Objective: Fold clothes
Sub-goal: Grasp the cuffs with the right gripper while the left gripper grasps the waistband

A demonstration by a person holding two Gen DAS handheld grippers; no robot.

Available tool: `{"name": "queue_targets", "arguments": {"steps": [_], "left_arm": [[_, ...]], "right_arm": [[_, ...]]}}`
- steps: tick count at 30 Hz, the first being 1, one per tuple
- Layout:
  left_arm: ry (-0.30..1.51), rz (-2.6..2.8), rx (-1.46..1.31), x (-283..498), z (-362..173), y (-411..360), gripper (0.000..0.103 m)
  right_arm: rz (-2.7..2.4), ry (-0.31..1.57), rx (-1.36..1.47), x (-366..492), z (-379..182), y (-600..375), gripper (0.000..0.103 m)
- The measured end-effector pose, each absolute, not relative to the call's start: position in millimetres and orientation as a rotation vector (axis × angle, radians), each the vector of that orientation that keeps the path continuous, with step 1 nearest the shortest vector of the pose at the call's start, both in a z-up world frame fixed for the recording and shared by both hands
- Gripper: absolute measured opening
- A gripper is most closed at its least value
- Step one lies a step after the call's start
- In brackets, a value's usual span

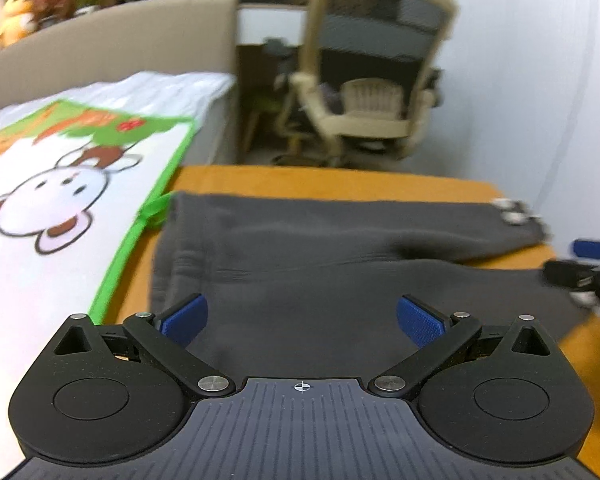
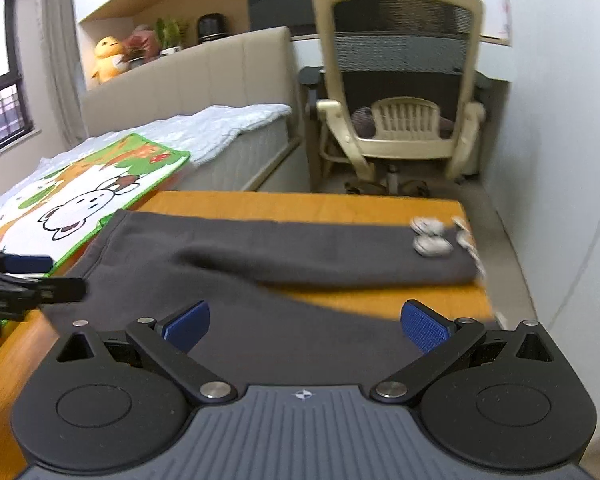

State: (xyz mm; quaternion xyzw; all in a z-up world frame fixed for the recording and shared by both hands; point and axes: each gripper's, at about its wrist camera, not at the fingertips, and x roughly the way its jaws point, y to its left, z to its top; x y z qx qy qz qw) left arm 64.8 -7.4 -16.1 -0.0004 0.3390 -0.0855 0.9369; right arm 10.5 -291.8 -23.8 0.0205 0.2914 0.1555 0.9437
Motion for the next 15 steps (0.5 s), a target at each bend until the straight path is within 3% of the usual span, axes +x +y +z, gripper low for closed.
{"name": "queue_targets", "arguments": {"steps": [3,5,13,14,15], "left_arm": [[0.717,-0.123,0.03,74,-32,2,0.091],[0.722,-0.133,0.052,70,-35,5,0.09],[0.847,-0.292,0.134,21,-26,0,0.094],[0.865,-0.33,0.116,17,-21,2,0.093],[0.867,-0.363,0.069,18,-14,9,0.085]], "right_arm": [[0.352,0.604,0.046,25,-30,-285,0.075],[0.409,0.651,0.045,30,-39,-280,0.064],[0.461,0.725,-0.005,-7,-61,-290,0.062],[0.461,0.724,-0.015,-14,-61,-293,0.063],[0.461,0.722,-0.017,-20,-61,-295,0.063]]}}
